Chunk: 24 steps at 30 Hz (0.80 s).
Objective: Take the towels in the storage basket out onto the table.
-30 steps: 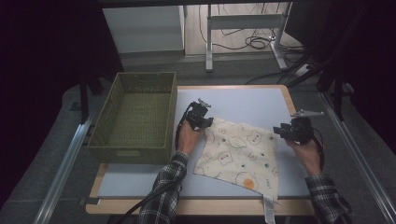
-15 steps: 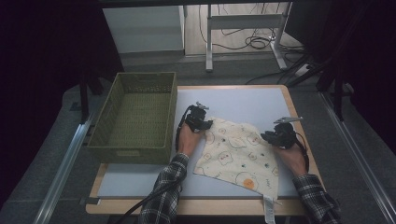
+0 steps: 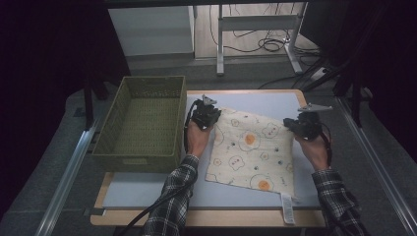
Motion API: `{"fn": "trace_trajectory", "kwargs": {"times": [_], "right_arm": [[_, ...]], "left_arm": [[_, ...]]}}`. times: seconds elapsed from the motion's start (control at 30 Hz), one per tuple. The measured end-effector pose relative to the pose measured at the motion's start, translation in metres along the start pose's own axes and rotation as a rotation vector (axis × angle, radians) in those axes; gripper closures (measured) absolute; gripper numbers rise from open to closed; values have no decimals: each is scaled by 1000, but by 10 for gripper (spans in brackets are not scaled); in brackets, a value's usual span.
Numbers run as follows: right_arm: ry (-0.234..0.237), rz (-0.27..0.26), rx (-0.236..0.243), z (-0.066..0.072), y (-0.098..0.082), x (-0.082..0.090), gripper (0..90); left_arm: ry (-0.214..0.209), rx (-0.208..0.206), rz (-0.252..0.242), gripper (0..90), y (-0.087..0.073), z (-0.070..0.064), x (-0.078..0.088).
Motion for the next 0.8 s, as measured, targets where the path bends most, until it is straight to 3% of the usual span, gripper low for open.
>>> {"fn": "trace_trajectory", "kwargs": {"times": [0.03,0.1,0.2,0.27,0.37,0.6,0.8], "right_arm": [[-5,9,-6,-3,0,-1,720],[-16,21,-7,-9,-5,-2,690],[-15,38,-28,-15,-14,-2,668],[-4,71,-53,-20,-25,-6,644],[-8,87,-54,-20,-30,-12,632],[-12,107,-38,-18,-30,-33,638],[-25,128,-40,-19,-30,-58,674]], "left_arm": [[0,0,0,572,0,0,0],[20,-10,17,519,-7,3,-1],[-9,24,31,472,-18,2,-6],[-10,19,59,447,-27,0,-12],[-8,14,67,418,-30,0,-15],[-2,44,49,436,-26,13,-22],[-24,65,42,524,-20,20,-39]]}}
Point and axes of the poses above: each handheld gripper's, and its own axes: x roughly backward along the jaws, y roughly out of its top, z roughly to its left, the point moved 10 cm from there along -x, roughly forward along the jaws, and after that the axes turned 9 degrees about -y, right-handed, at the moved point
